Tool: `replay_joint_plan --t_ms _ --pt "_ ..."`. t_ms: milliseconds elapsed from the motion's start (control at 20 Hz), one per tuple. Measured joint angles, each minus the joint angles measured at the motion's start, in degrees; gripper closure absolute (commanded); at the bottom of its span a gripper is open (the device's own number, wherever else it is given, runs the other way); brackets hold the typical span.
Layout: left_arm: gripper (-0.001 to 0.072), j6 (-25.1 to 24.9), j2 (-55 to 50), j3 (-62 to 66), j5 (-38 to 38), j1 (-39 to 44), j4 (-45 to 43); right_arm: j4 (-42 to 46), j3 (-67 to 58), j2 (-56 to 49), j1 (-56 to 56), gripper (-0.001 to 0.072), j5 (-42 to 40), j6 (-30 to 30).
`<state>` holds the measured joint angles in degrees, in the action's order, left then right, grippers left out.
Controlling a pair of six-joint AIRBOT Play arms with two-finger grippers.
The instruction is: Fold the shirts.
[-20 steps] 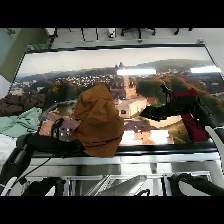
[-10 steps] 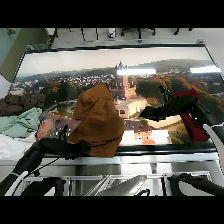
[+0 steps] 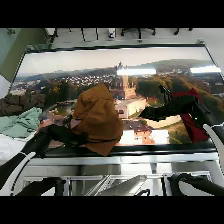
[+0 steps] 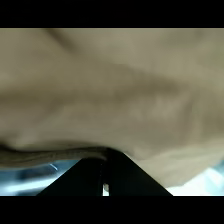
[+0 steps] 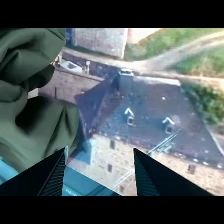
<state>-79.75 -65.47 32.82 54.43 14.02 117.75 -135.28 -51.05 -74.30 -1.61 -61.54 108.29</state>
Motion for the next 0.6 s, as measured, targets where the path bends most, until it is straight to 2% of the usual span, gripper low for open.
replay_joint_plan --t_ms 250,350,600 --pt "0.0688 0.6 8.9 5.6 12.2 -19.3 -16.4 0.0 0.0 0.0 -0.2 0.0227 1.2 0.0" --pt "0.0688 -1.3 12.3 6.5 14.7 -28.7 -21.2 0.0 0.0 0.0 -1.0 0.0227 4.0 0.0" --pt "0.0688 -9.2 15.3 7.3 14.7 -48.0 -22.3 -2.8 -0.5 -3.6 -7.8 0.0227 13.2 -0.3"
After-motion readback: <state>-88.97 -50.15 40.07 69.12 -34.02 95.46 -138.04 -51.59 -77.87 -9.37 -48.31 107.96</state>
